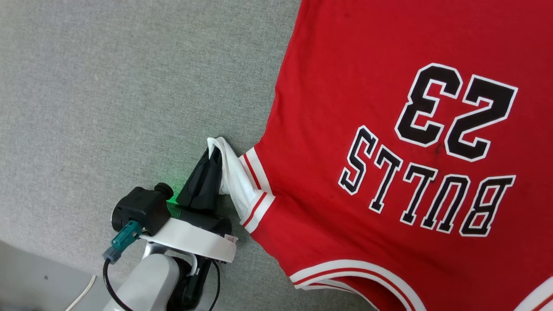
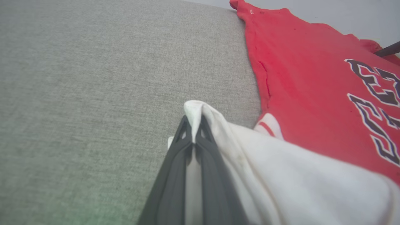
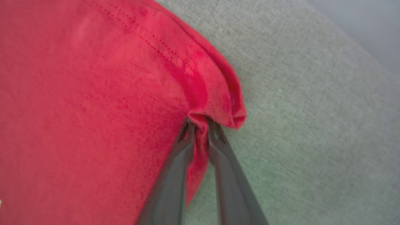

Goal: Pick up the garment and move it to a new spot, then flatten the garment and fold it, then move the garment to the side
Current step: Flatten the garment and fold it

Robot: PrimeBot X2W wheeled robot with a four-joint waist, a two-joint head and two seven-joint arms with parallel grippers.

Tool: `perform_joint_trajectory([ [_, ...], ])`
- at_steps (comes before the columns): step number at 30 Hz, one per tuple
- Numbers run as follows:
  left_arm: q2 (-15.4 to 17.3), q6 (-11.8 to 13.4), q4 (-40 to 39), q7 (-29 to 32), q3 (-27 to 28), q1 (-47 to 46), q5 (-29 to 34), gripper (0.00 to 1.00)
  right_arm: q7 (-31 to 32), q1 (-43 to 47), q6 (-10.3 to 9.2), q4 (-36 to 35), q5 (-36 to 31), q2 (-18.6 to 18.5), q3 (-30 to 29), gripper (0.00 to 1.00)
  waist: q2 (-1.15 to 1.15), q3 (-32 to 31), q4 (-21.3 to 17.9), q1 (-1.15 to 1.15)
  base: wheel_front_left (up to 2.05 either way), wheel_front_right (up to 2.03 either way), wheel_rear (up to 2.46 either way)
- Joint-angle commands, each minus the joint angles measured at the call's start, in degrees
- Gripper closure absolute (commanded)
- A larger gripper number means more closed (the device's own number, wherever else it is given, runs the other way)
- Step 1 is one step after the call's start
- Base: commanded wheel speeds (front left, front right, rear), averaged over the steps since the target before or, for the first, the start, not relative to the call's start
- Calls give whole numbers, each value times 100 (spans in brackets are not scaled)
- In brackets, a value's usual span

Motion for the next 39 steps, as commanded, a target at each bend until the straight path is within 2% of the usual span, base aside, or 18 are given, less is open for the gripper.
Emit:
perform_joint_trajectory([
  [1,-36,-15,71,20,48,-18,14,100,-10,324,-8,259,47,-2,151,100,0,-65,-29,1,0,0,0],
  [10,-48,-112,250,16,299,269,72,100,-1029,189,-8,132,401,103,352,100,0,-766,-297,1,0,0,0],
  [17,113,-92,351,6,467,701,-26,100,-1761,866,-8,-377,957,-349,864,100,0,-1538,-656,1,0,0,0],
  [23,296,8,344,55,612,1139,-157,100,-2345,1941,-8,-945,1439,-896,1050,100,0,-2151,-999,1,0,0,0],
  [29,461,108,255,125,719,1514,-255,100,-2845,3267,-8,-1313,1800,-1360,973,100,0,-2591,-1291,1,0,0,0],
  [34,539,164,159,170,760,1735,-302,100,-3073,4521,-8,-1510,2031,-1529,796,100,0,-2807,-1473,1,0,0,0],
  [39,610,210,86,199,778,1851,-331,100,-3210,5772,-8,-1613,2189,-1477,645,100,0,-2890,-1556,1,0,0,0],
])
